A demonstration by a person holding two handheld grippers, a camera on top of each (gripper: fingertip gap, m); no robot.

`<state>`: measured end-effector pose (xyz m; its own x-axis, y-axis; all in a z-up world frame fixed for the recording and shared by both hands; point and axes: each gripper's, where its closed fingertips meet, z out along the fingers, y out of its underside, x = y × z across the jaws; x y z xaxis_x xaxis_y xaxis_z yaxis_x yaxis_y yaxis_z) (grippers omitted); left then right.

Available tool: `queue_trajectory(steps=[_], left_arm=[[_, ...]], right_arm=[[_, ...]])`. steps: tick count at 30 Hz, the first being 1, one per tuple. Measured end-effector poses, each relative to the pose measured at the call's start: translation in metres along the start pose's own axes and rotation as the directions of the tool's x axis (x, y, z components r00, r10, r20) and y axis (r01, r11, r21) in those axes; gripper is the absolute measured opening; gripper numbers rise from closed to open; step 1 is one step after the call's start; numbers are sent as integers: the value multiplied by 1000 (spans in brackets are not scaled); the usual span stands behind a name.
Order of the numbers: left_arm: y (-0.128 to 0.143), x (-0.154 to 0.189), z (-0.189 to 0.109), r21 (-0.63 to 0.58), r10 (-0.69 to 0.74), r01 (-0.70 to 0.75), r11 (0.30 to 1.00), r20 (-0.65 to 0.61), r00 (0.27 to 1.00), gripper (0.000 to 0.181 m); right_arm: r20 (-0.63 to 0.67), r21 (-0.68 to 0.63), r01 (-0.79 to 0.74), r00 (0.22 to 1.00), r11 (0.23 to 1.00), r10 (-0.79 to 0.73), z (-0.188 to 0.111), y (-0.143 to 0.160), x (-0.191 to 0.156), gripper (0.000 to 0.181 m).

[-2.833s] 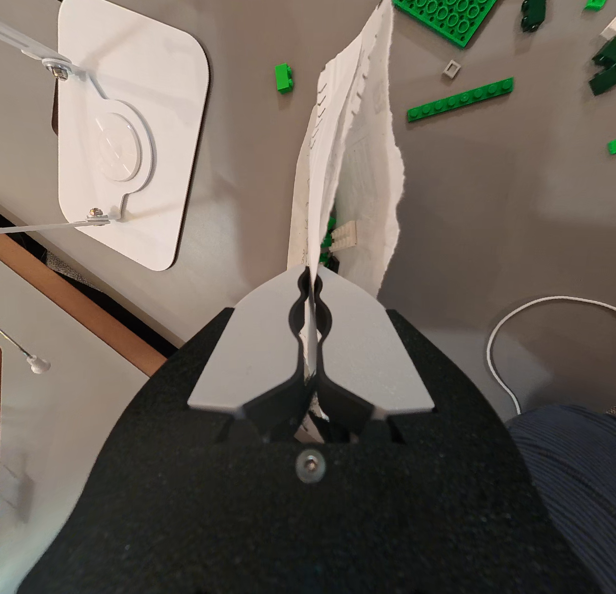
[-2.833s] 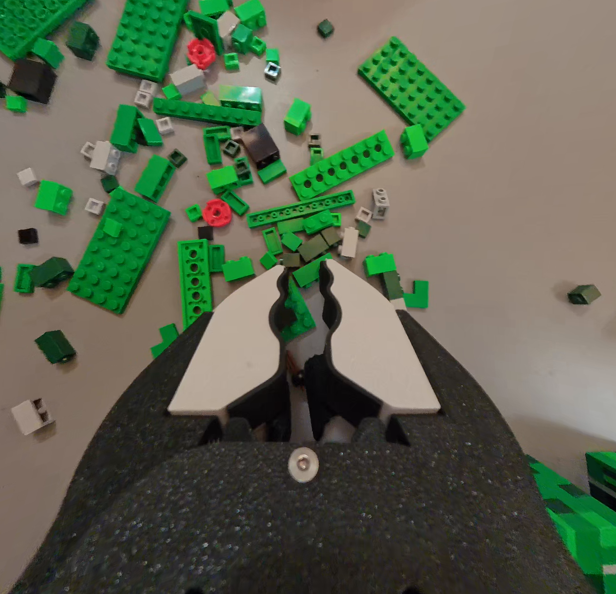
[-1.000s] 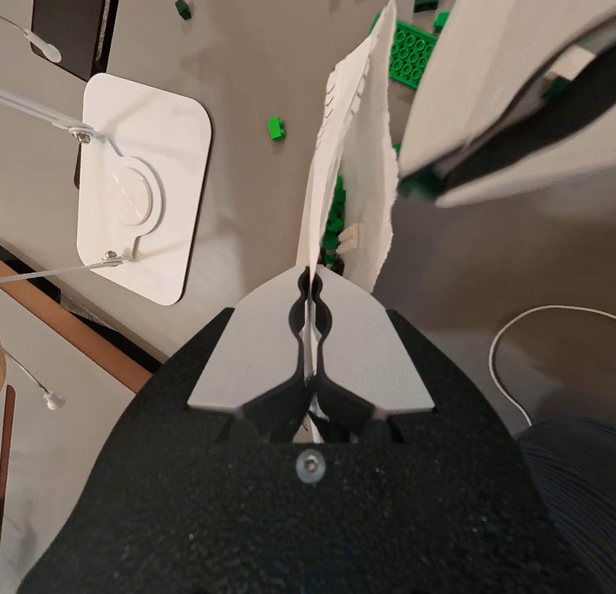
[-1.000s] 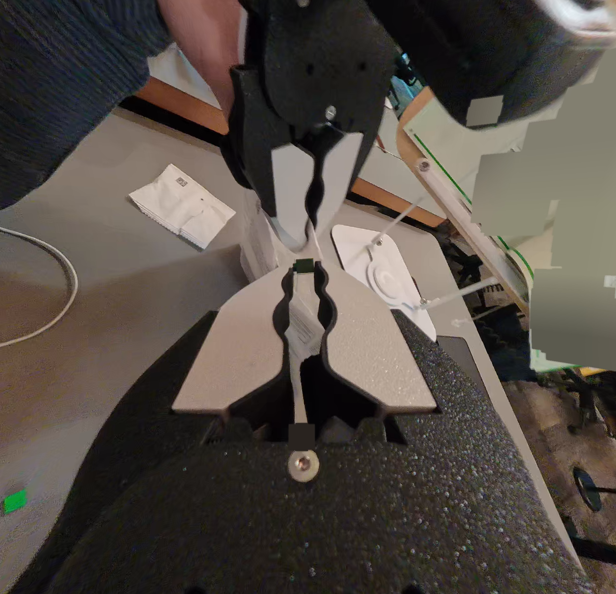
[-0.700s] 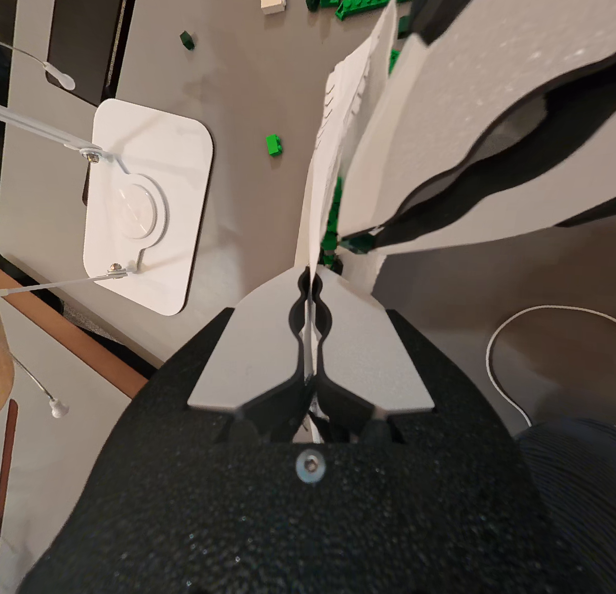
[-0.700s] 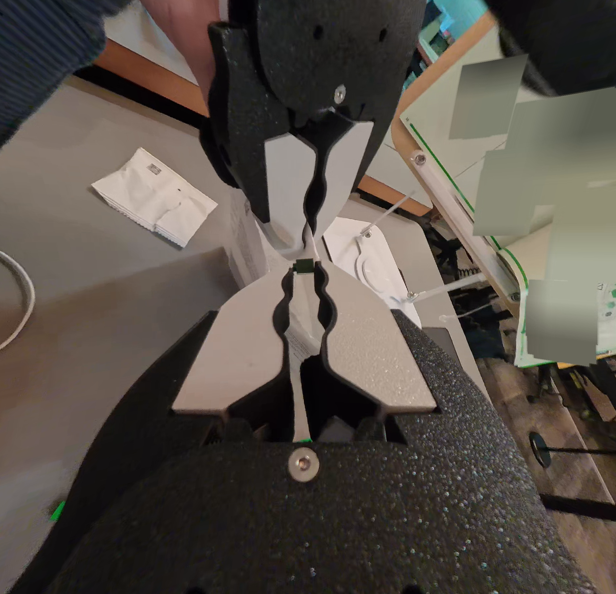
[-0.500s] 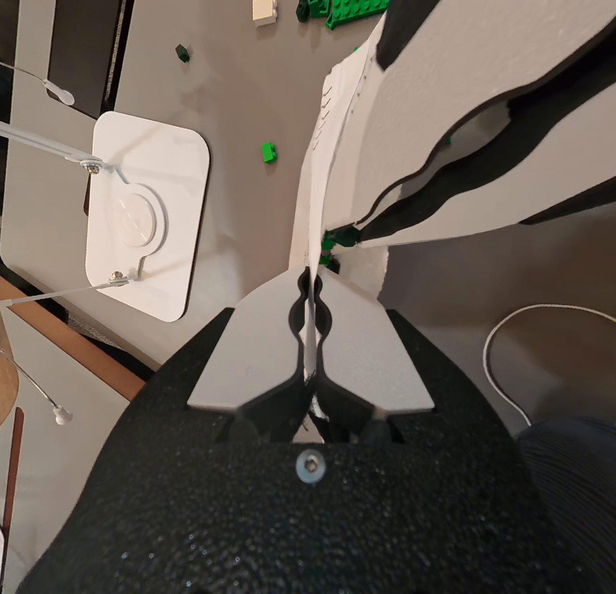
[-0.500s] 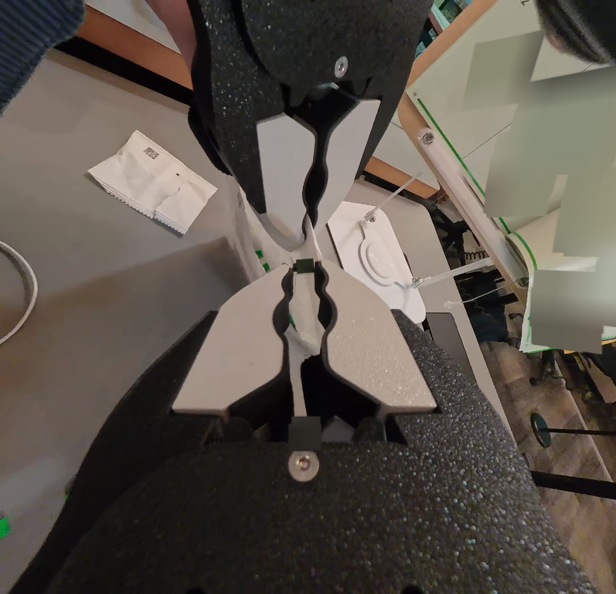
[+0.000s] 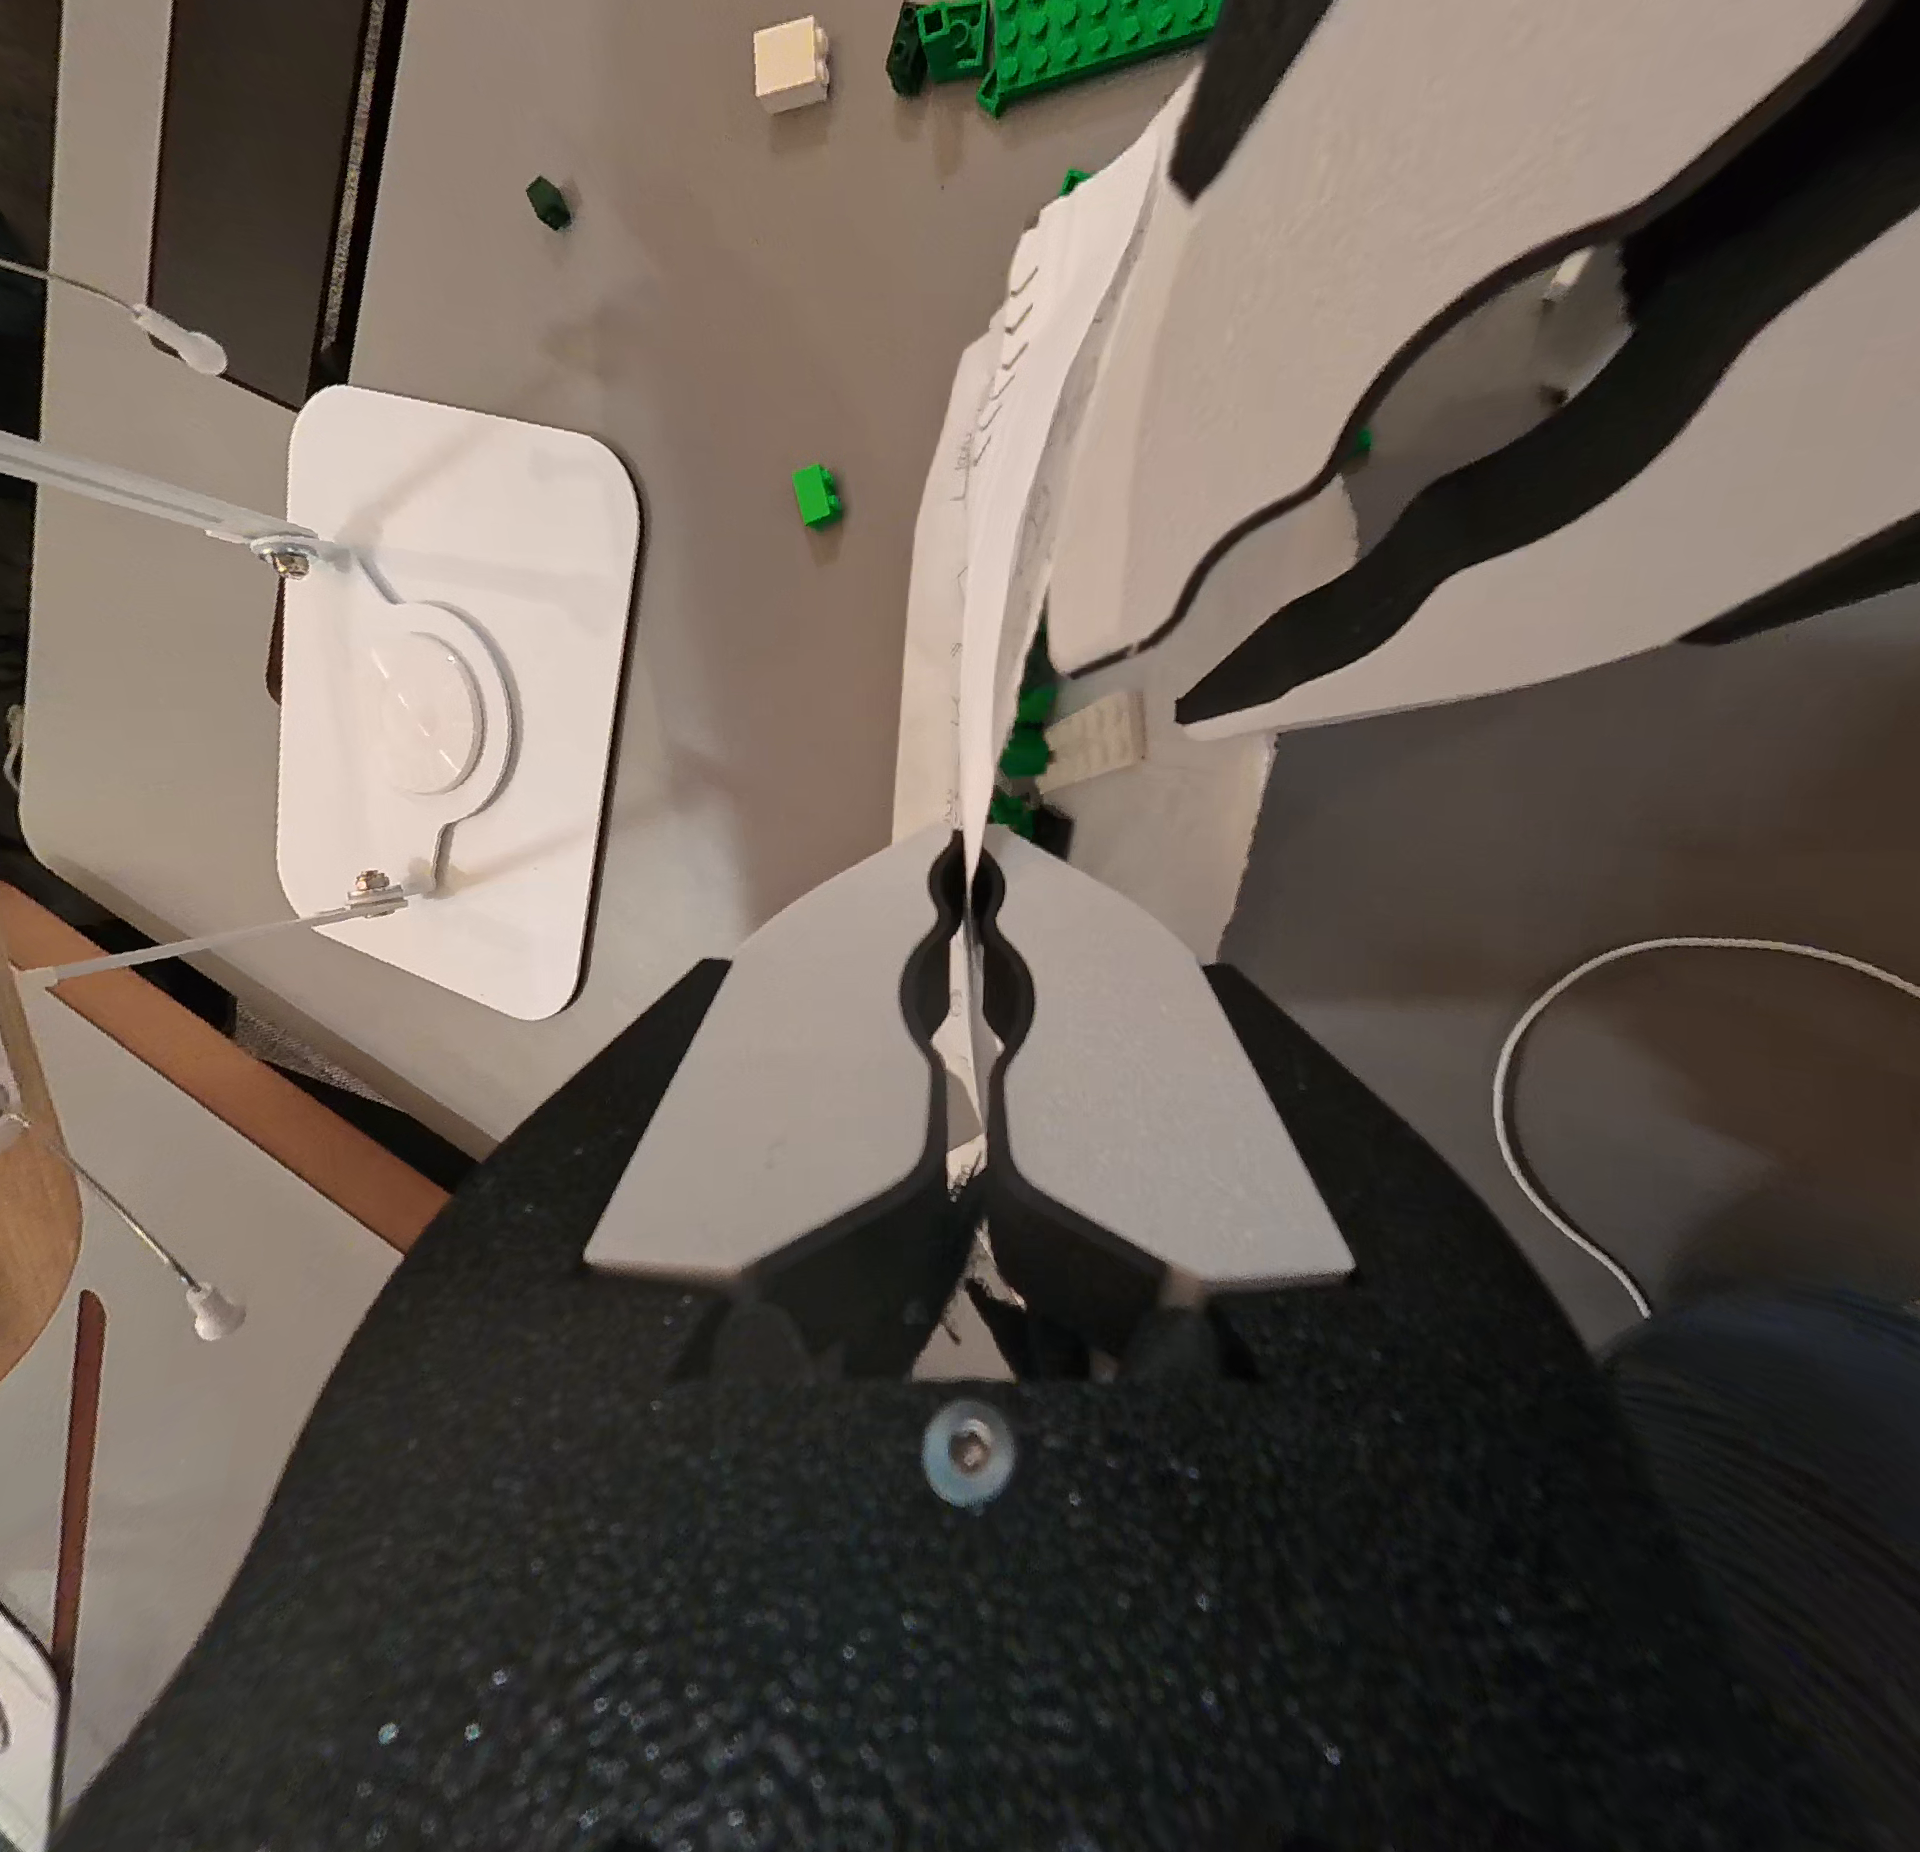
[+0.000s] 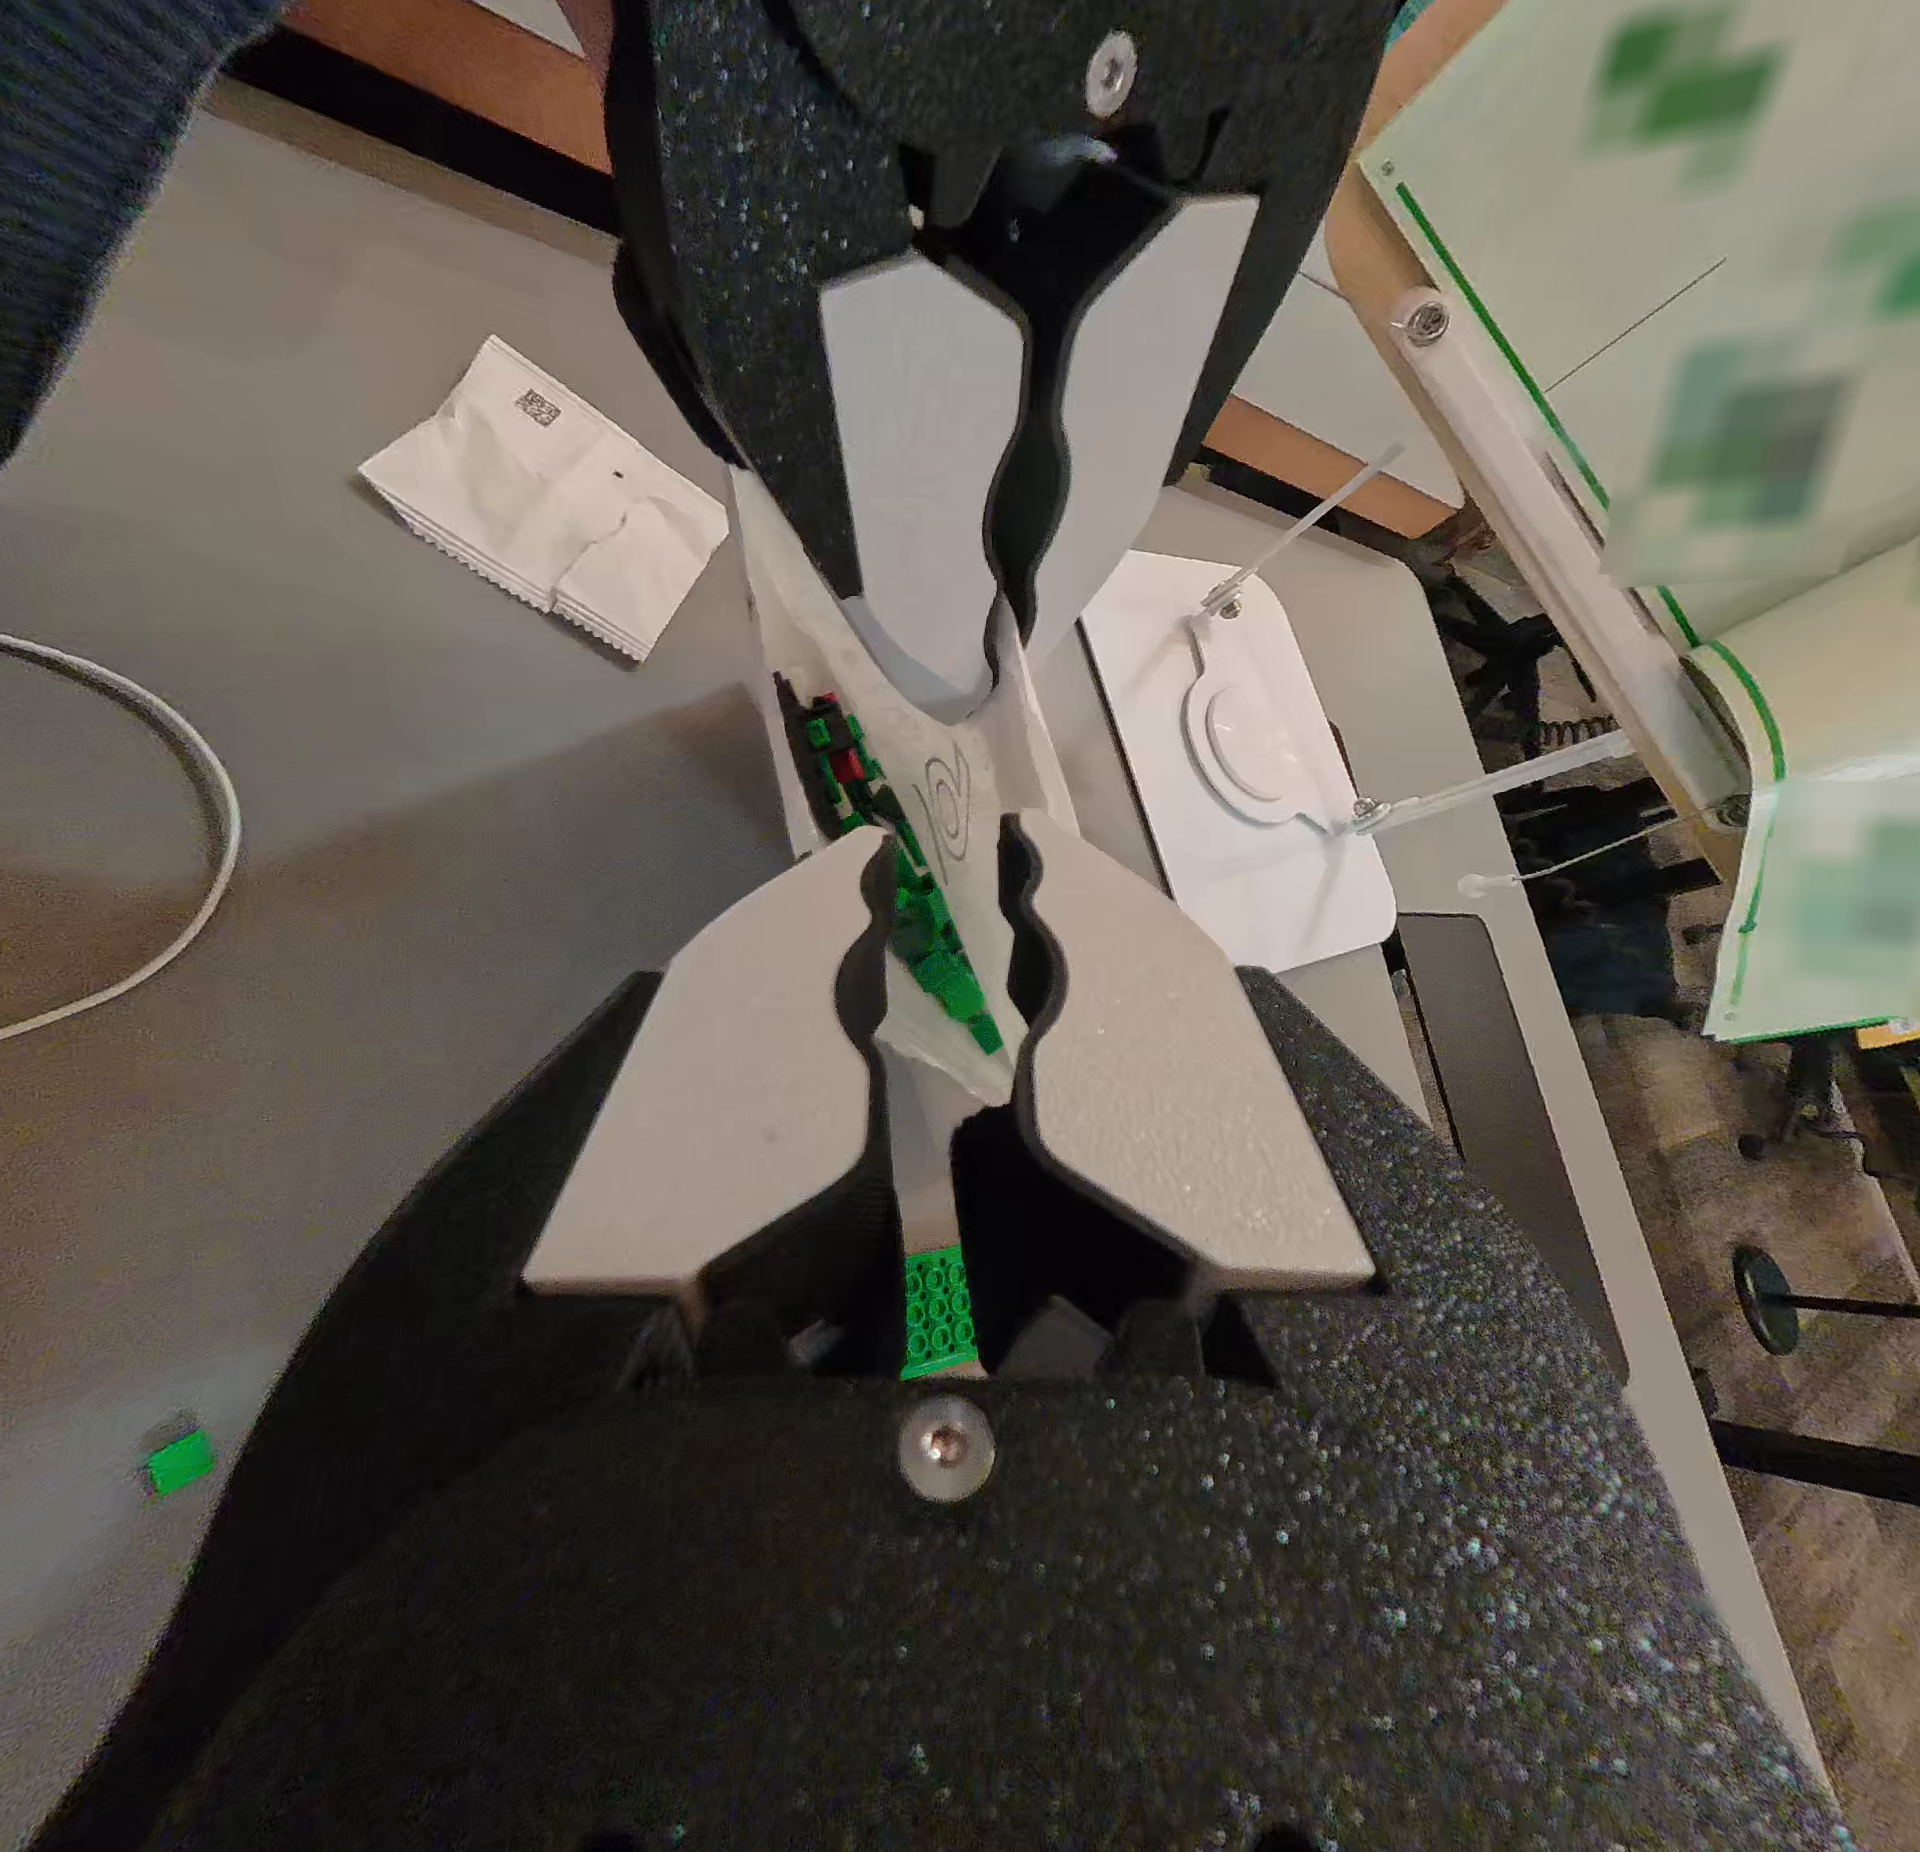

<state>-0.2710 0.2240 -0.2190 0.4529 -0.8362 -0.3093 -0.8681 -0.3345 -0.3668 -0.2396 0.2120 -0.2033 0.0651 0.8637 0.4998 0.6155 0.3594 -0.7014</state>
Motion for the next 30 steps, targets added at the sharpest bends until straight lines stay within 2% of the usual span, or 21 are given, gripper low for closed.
queue_trajectory(steps=[3,7,9,11,14,18,20,22,25,30], left_arm=[[0,2,0,-3,15,-15,1000,-4,1000,0],[0,14,-1,1,43,-43,999,-56,998,0],[-1,20,0,-1,52,-52,999,-85,995,0],[-1,19,2,-10,52,-53,999,-77,996,0],[0,18,3,-26,53,-55,998,-67,996,0],[2,21,5,-38,32,-36,999,-95,995,0],[3,23,7,-52,16,-22,998,-116,993,0],[2,26,8,-48,0,-7,999,-140,990,0],[1,35,7,-42,-7,-1,999,-191,982,0],[0,40,9,-59,-4,-8,998,-210,978,0]], right_arm=[[2,26,-8,1000,1000,8,-13,-4,-2,20],[72,30,55,996,998,-57,-28,5,-29,21],[19,2,123,992,992,-123,-33,14,-33,21],[-40,-14,122,992,992,-123,-47,23,-30,21],[-93,10,-14,996,1000,15,-80,41,-19,21],[-241,-104,-183,958,978,154,-127,103,7,21],[-288,-153,-260,935,954,209,-145,131,10,21],[-304,-159,-314,918,936,257,-156,147,7,21],[-240,-93,-309,929,946,280,-148,134,-10,20],[-131,-43,-168,978,985,161,-110,91,-37,20]])
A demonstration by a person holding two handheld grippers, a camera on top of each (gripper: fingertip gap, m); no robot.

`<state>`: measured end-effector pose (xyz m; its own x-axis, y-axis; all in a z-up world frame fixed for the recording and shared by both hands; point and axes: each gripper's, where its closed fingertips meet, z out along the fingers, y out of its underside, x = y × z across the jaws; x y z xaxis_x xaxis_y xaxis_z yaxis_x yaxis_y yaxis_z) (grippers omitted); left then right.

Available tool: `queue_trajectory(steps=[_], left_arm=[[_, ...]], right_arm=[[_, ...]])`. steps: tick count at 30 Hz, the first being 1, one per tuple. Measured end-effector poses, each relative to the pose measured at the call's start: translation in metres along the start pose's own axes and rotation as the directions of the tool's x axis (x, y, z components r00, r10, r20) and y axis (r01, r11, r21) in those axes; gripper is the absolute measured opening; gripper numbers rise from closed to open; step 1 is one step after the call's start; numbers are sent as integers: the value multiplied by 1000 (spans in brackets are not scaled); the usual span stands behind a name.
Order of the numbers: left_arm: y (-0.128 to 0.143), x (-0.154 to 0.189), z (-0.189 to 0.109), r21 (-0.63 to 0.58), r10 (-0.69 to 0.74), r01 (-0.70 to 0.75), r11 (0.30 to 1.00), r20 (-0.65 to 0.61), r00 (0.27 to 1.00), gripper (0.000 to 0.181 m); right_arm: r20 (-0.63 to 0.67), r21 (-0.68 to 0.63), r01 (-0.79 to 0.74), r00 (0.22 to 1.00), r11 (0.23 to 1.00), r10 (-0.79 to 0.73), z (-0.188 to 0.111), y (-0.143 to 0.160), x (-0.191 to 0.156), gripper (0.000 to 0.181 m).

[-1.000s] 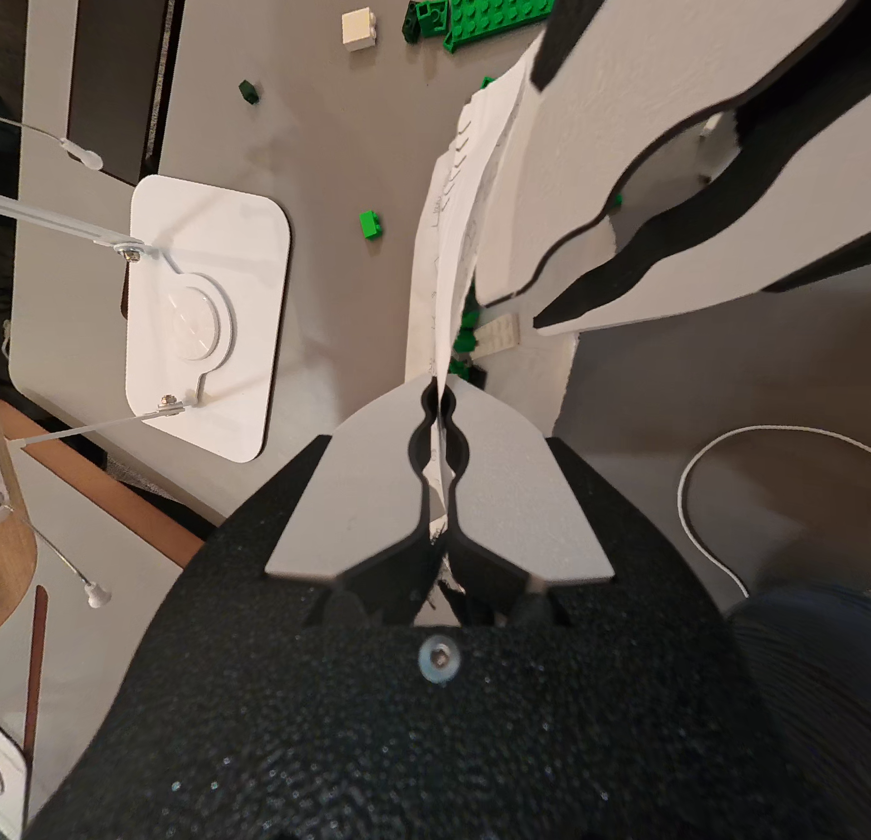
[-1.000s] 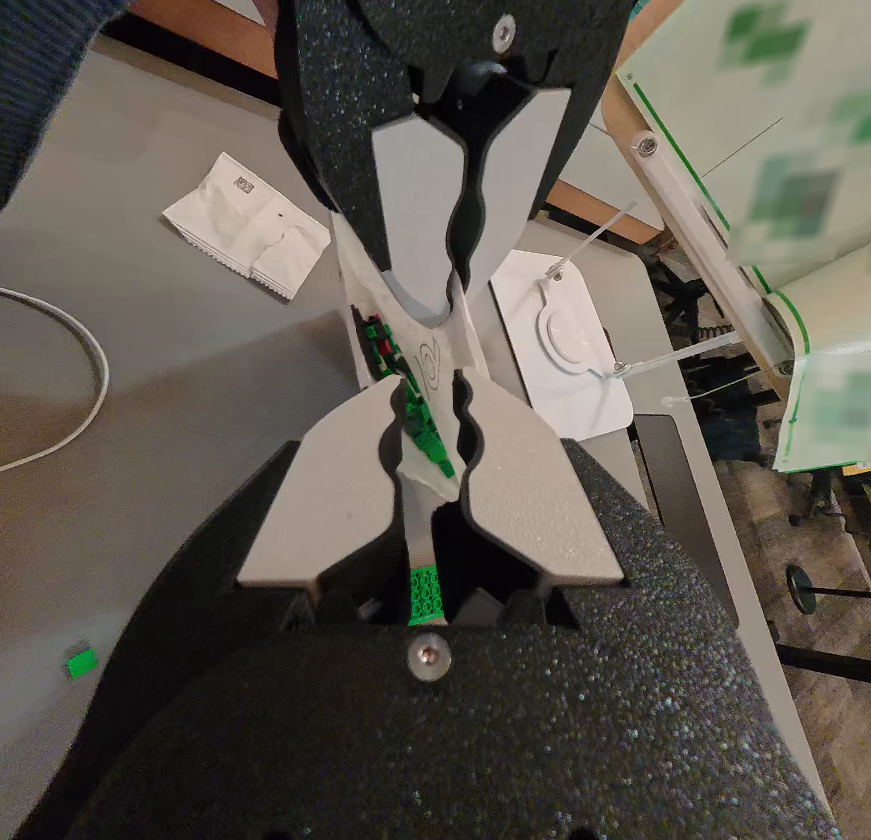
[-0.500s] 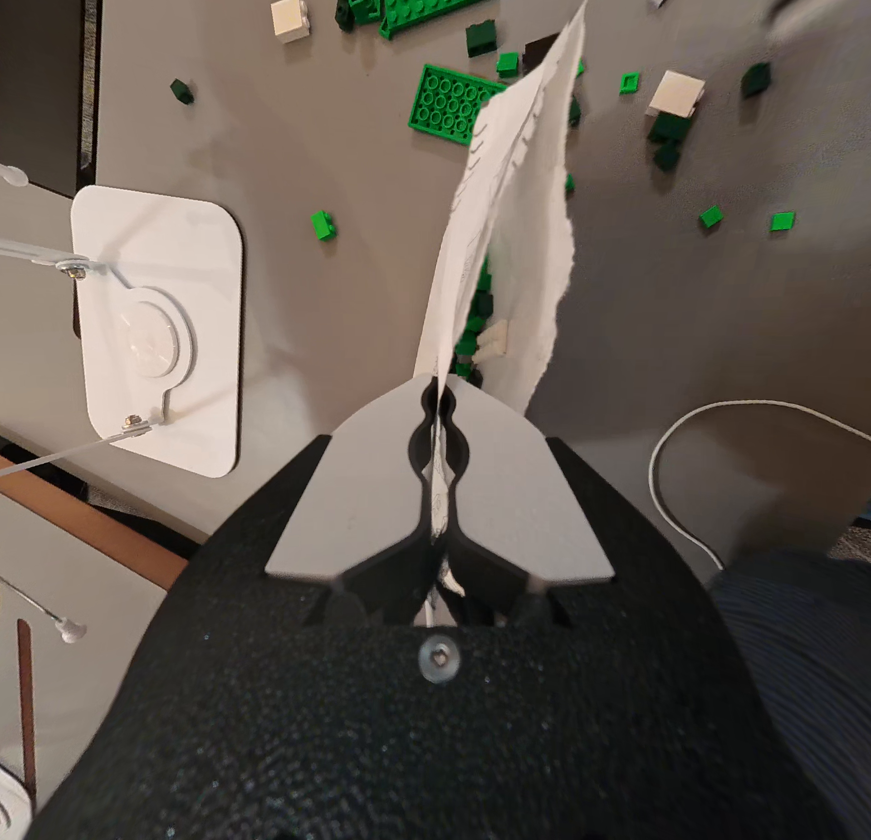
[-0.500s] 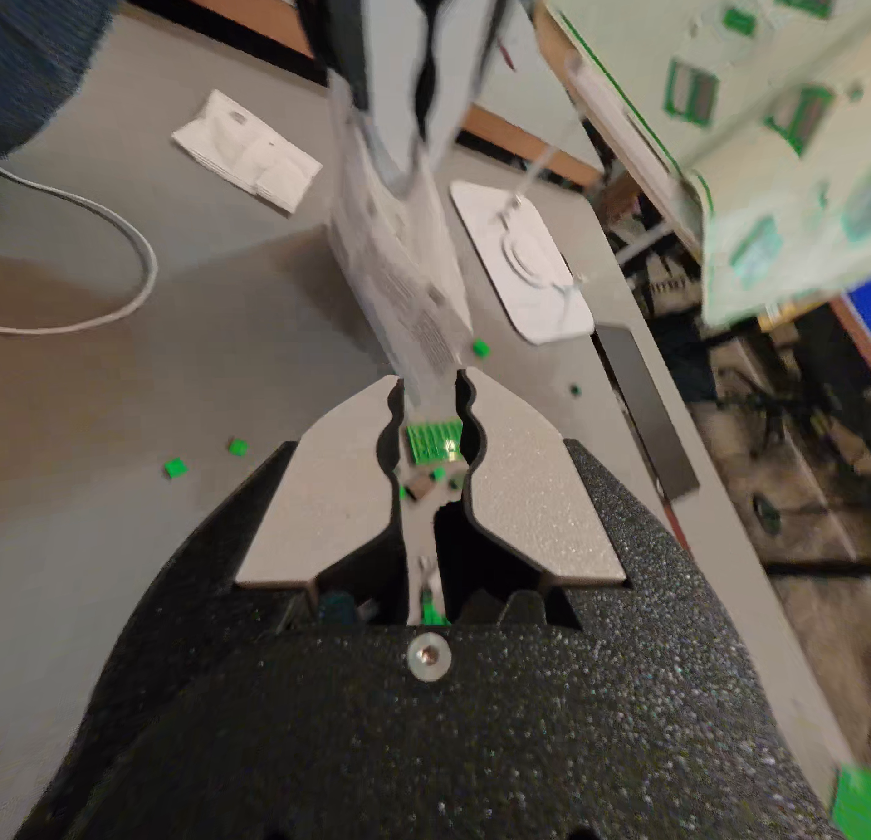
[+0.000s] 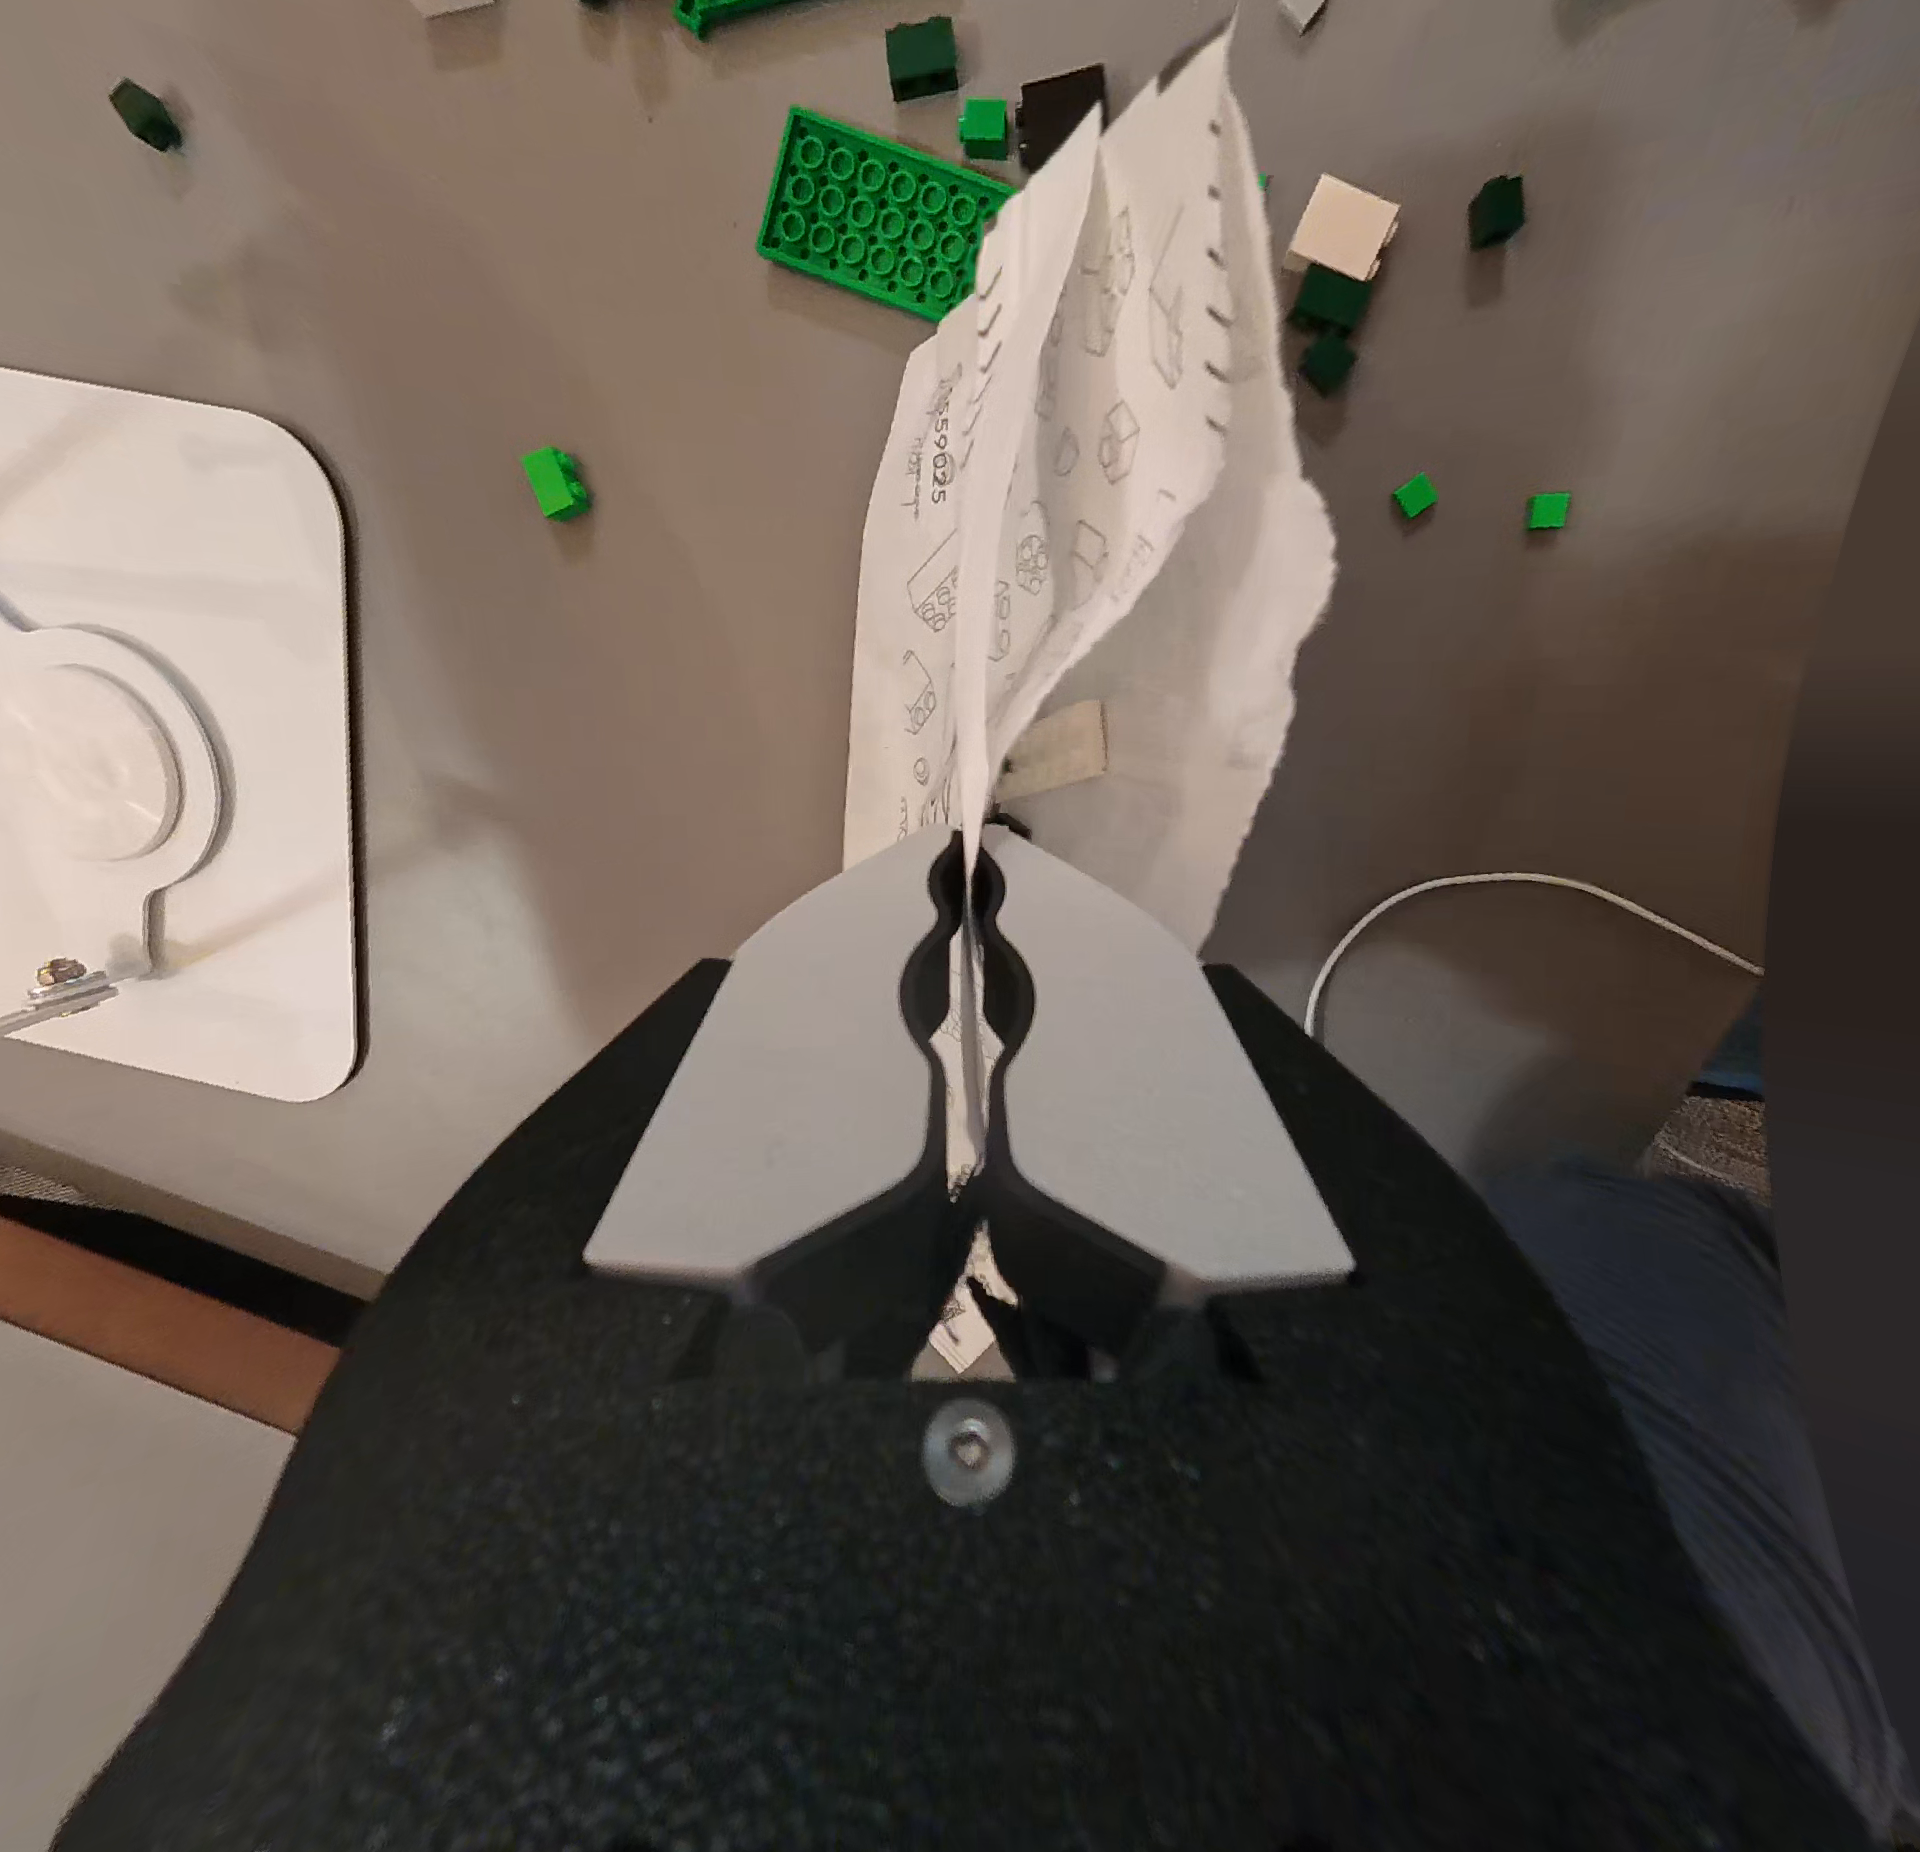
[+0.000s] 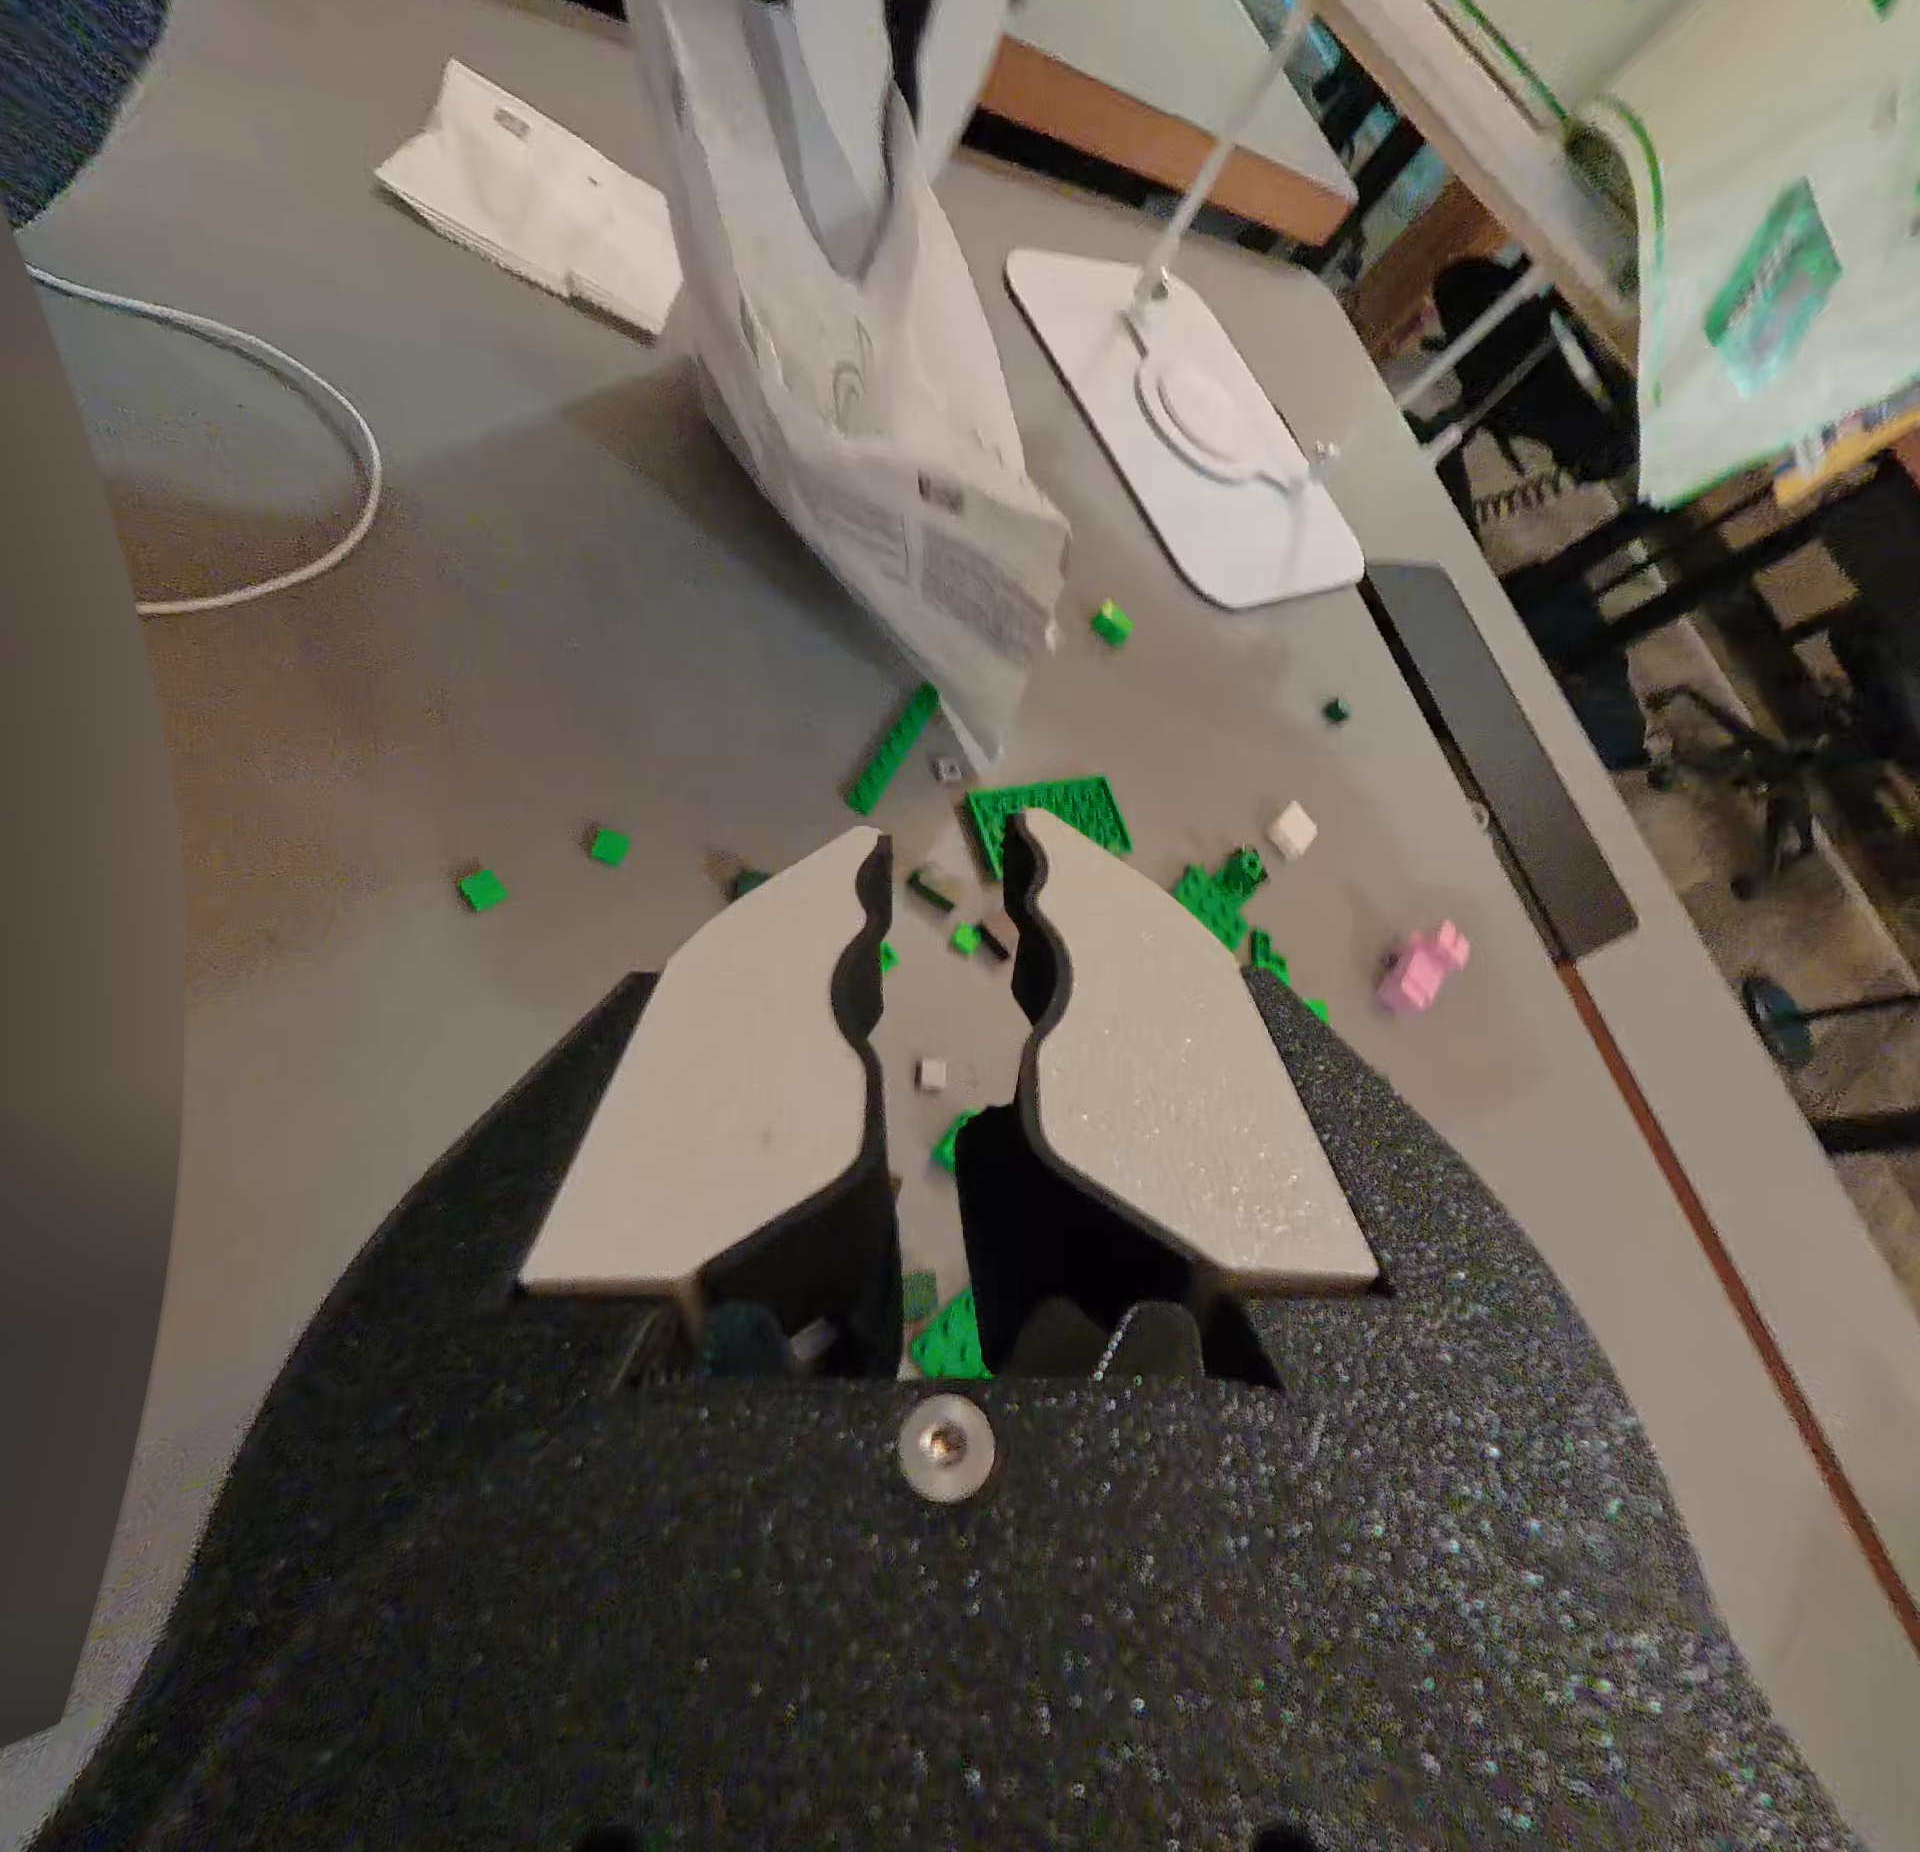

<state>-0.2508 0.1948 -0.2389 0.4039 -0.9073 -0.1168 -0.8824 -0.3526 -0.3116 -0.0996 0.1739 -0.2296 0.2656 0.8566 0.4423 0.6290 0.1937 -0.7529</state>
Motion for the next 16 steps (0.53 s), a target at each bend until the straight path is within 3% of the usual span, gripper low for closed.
queue_trajectory(steps=[5,11,16], left_arm=[[-1,2,2,-15,16,-16,1000,-3,1000,0],[-1,-4,2,-11,6,-6,1000,22,1000,0],[-1,-10,1,-13,11,-10,1000,53,999,0]], right_arm=[[-53,63,41,998,997,-38,13,-8,14,20],[-91,221,-112,987,969,135,9,6,37,16],[-126,251,-142,976,958,177,6,15,45,13]])
